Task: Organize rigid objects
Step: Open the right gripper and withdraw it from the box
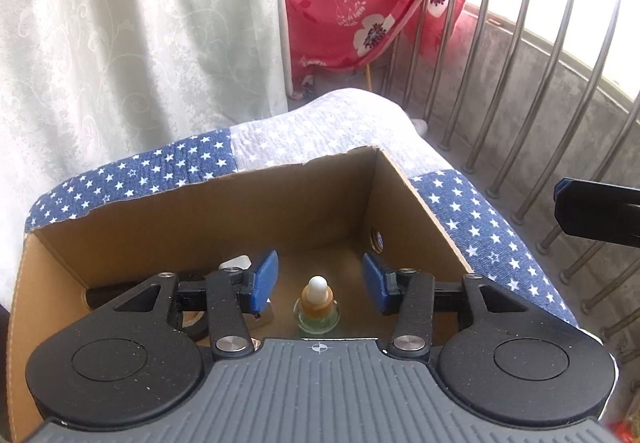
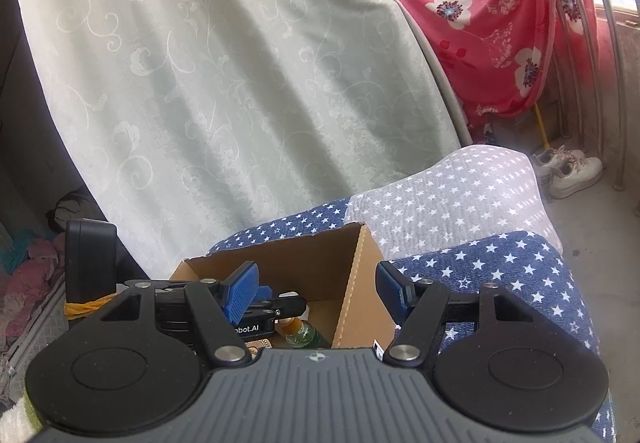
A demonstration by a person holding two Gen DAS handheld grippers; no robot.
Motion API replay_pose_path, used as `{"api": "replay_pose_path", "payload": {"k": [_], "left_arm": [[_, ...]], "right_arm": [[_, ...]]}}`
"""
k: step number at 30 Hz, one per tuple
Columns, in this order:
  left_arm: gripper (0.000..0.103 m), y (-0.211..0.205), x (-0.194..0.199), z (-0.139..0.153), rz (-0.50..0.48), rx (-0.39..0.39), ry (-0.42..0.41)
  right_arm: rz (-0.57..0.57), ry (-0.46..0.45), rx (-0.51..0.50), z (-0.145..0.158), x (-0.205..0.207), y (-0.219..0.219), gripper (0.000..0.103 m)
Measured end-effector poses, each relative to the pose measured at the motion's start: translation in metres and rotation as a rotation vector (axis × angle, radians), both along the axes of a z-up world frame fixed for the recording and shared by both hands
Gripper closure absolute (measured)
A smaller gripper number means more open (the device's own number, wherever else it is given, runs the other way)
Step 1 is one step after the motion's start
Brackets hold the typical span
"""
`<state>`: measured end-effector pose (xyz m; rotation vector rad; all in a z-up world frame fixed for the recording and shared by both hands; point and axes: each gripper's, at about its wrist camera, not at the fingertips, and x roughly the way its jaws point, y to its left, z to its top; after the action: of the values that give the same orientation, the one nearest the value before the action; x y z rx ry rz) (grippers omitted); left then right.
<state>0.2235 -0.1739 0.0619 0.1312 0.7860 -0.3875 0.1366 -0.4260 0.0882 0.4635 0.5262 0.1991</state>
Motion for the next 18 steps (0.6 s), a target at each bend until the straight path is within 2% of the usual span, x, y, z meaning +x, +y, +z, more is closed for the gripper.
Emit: {"api": "replay_pose_path", "payload": {"k": [3, 7, 10, 14, 18], "left_arm": [[0.04, 0.02, -0.03, 0.017, -0.021, -0.045, -0.054], [0.021, 0.066, -0.087, 0.042, -0.075, -0.145, -0.116], [0.011, 0.105, -0.122, 0.049, -0.063, -0.193, -0.163], [0.008, 0.15, -0.153, 0.041, 0.029, -0.194, -0.212], [0.008, 0.179, -0.163, 0.018, 0.104, -0.189, -0.193]], "right_arm": [[-0.005, -0.047, 0.008, 0.009, -0.03, 0.004, 0.035], [0.008, -0.095, 0.014, 0.019, -0.072, 0.016, 0.033], [0.012, -0.126, 0.01, 0.021, -0.101, 0.03, 0.03], [0.021, -0.136, 0.033, 0.012, -0.128, 0.05, 0.02], [0.074, -0.065, 0.074, -0.008, -0.125, 0.077, 0.019]]}}
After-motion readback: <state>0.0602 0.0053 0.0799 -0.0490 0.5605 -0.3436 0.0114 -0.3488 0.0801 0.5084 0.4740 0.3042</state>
